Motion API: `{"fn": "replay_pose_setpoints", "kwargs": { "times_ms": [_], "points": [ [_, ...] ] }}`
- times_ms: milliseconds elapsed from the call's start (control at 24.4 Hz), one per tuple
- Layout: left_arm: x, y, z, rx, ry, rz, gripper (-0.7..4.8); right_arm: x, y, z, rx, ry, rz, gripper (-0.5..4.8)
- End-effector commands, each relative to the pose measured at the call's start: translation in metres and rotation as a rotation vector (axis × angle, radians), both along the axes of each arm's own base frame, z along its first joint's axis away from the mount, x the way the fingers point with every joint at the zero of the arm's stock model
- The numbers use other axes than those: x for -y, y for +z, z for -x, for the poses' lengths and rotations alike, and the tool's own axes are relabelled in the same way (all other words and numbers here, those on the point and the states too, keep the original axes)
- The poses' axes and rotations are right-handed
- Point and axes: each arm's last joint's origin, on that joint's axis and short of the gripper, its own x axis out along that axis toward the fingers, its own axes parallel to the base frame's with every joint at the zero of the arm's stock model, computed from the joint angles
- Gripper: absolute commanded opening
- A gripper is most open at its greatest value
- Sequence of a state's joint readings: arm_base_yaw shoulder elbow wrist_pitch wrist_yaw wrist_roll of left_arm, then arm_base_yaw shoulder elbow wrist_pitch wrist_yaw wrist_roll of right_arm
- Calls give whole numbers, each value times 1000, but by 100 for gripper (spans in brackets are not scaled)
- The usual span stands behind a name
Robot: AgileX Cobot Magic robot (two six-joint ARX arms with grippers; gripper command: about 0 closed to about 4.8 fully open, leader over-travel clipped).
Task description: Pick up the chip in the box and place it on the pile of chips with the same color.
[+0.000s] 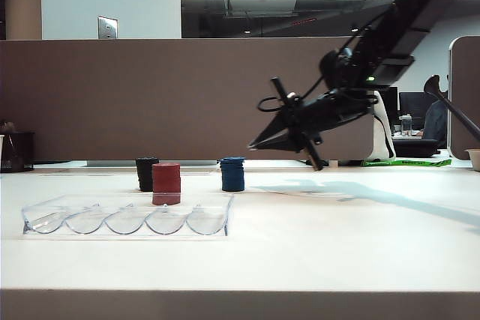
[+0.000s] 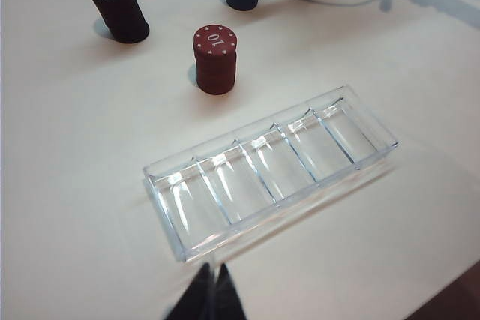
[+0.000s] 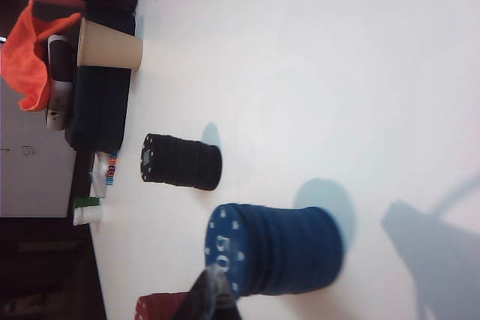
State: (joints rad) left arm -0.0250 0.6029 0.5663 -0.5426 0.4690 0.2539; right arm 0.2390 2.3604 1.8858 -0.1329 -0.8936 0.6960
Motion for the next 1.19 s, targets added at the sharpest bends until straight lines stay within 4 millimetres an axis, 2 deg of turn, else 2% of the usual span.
{"fn": "replay_pose_setpoints", "kwargs": {
  "times_ms": [41, 123, 205, 369, 698, 780, 903, 985, 1190],
  "points": [
    [0, 3, 0, 14, -6, 3, -6, 22, 32, 1, 183, 27, 36, -10],
    [0, 3, 0, 18, -5, 3, -6, 30, 47, 5, 252, -1, 95, -10],
    [0, 4, -1, 33, 5, 11, -6, 42, 78, 18, 401, -59, 319, -9],
    [-1, 13, -6, 89, 95, 69, -6, 52, 122, 46, 561, -112, 702, -9],
    [-2, 20, -3, 157, 112, 86, -6, 65, 176, 81, 680, -127, 744, -9],
    [-2, 23, 1, 182, 136, 78, -6, 69, 189, 95, 708, -166, 798, -9],
    [-3, 26, 7, 215, 137, 80, -6, 74, 196, 119, 745, -210, 826, -9],
    [-3, 28, 11, 235, 156, 83, -6, 80, 193, 142, 778, -273, 854, -9],
    [-3, 29, 14, 231, 175, 112, -6, 94, 166, 204, 839, -479, 887, -9]
  ]
}}
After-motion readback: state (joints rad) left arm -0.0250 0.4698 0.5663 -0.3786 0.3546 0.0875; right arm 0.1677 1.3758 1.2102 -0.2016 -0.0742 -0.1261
